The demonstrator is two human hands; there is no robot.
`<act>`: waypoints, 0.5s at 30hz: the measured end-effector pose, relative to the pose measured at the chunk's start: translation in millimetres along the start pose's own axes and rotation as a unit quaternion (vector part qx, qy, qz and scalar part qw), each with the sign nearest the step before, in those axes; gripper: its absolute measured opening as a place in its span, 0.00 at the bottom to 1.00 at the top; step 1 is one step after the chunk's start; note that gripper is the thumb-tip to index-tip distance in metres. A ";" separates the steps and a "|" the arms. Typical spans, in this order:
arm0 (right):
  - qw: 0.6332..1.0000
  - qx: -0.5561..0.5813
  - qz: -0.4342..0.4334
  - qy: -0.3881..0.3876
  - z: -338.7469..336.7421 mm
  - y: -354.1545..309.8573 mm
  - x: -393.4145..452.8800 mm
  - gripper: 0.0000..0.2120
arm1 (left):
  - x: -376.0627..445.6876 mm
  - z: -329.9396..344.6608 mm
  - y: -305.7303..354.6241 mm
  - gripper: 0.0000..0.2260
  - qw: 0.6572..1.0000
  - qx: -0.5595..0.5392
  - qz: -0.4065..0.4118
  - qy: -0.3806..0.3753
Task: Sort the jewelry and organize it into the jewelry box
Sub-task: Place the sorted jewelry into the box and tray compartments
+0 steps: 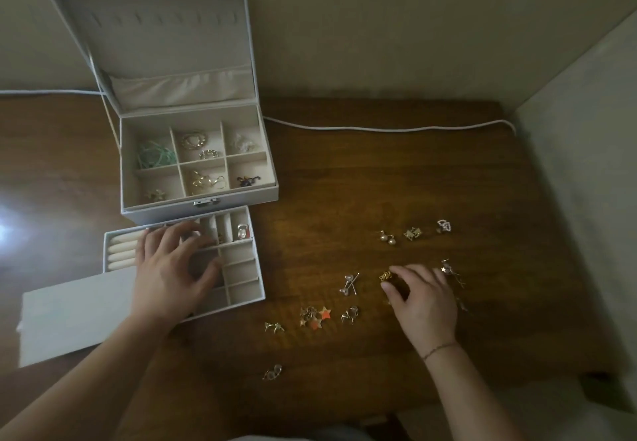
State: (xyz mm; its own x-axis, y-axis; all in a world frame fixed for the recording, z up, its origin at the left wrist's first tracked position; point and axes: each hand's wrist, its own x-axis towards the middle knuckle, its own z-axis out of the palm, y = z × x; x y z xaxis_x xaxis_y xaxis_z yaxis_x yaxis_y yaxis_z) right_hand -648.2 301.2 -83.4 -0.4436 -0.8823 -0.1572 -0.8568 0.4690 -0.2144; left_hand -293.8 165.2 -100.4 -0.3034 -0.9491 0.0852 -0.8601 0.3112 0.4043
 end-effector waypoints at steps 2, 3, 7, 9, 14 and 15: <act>1.000 -0.006 -0.009 0.003 0.1 -0.6 2.1 0.16 | -0.2 -0.7 1.7 0.22 1.000 -0.003 0.001 0.003; 1.000 -0.005 -0.011 0.001 -0.2 -0.9 2.9 0.16 | -0.2 -0.9 1.9 0.22 1.000 -0.004 0.003 0.004; 1.000 0.009 -0.013 -0.008 -1.0 -3.6 6.3 0.13 | -0.1 -1.5 1.1 0.22 1.000 -0.014 -0.001 0.002; 1.000 0.014 -0.020 -0.011 -1.9 -4.5 7.0 0.13 | -0.4 -2.1 1.5 0.22 1.000 -0.022 -0.005 0.004; 0.998 -0.021 -0.056 -0.015 -4.0 -9.1 7.1 0.18 | -0.3 -1.6 0.8 0.22 1.000 -0.023 -0.004 0.005; 0.998 -0.025 -0.061 -0.018 -4.5 -10.0 7.9 0.16 | -0.2 -1.3 0.4 0.21 1.000 -0.024 -0.004 0.006</act>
State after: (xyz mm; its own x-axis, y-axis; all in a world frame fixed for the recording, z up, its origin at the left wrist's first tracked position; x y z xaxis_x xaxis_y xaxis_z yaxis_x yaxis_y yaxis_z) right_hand -644.4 289.4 -78.2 -0.3263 -0.9304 -0.1670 -0.9165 0.3547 -0.1849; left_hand -293.6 165.5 -99.0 -0.2919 -0.9520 0.0923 -0.8419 0.3015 0.4476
